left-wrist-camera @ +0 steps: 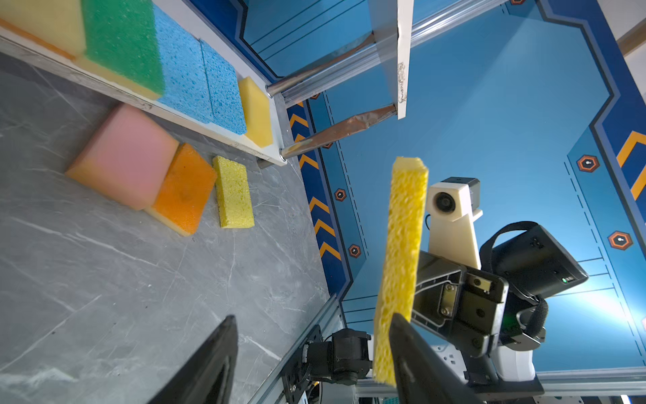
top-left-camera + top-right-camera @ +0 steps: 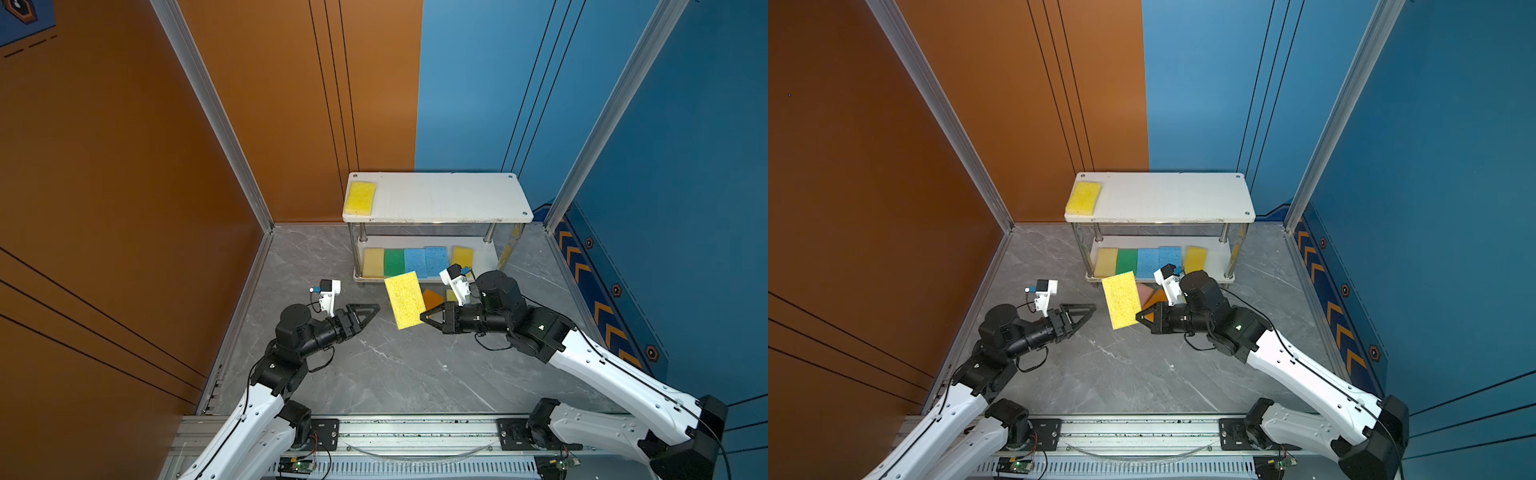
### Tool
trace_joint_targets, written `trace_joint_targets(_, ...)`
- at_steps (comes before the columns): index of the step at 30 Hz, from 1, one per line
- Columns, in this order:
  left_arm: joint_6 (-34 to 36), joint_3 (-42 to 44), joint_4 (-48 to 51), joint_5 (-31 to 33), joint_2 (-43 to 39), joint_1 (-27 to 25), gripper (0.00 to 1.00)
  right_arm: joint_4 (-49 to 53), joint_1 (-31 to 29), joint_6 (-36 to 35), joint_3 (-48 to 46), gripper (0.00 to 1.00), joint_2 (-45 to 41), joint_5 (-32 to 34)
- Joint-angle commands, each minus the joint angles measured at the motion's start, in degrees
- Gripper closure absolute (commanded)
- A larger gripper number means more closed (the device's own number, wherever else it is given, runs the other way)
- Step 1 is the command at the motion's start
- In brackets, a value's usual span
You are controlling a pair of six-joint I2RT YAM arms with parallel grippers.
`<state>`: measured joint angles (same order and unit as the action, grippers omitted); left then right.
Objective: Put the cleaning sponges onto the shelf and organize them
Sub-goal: 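Carry the sponge to the shelf top with the right gripper while the left withdraws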
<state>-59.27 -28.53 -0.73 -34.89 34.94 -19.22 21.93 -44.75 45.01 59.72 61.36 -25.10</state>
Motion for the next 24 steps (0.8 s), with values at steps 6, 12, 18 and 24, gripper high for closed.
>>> trace_joint_targets(6,7.12,-1.38,16.74,-0.22,-6.81,4.51,0.28,3.65,2.33,-3.5,13.95,0.96,1.32,9.72)
trace_joint_targets(12,6.57,0.14,17.02,-0.71,-8.21,4.55,0.27,3.64,3.71,-5.54,25.72,0.96,10.08,14.87)
trace_joint_targets(18,7.15,0.49,18.66,-1.43,-9.17,4.83,0.27,4.26,4.09,-7.05,37.58,0.95,20.43,15.15)
trace_joint_targets(24,7.06,1.46,19.01,-1.87,-10.04,5.07,0.26,4.28,7.0,-6.49,46.16,0.95,29.32,14.83)
